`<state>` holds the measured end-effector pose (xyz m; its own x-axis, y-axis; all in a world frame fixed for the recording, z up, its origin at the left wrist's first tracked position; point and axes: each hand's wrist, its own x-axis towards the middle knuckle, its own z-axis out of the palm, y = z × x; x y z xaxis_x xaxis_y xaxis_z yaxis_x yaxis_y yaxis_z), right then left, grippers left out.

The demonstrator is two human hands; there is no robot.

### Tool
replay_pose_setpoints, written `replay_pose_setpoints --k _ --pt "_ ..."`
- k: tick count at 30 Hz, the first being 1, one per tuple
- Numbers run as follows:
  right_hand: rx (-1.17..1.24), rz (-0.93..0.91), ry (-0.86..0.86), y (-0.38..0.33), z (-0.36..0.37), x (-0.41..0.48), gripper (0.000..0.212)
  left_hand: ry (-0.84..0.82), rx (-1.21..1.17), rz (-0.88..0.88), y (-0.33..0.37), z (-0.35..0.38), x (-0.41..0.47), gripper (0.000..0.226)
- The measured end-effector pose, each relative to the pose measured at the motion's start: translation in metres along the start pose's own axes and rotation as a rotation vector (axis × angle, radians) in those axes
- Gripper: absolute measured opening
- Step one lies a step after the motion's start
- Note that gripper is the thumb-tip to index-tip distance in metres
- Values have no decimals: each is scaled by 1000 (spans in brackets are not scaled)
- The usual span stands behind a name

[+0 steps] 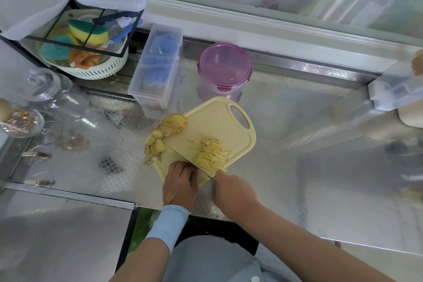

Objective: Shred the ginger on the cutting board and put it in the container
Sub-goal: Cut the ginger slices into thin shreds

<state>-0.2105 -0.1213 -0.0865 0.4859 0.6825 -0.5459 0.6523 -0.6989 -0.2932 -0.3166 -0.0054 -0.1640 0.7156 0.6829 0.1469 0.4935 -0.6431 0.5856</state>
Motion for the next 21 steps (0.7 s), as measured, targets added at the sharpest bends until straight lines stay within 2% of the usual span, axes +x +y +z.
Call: replay_pose_setpoints --k 8,17,21 --pt "-2 4 -28 -14 -3 17 24 -38 47 72 -8 3 -4 26" --pt "-11 -23 -1 -1 3 7 12 -16 9 59 -5 -3 0 26" --pt "-6 18 6 5 10 3 28 -10 12 58 -7 -1 -1 26"
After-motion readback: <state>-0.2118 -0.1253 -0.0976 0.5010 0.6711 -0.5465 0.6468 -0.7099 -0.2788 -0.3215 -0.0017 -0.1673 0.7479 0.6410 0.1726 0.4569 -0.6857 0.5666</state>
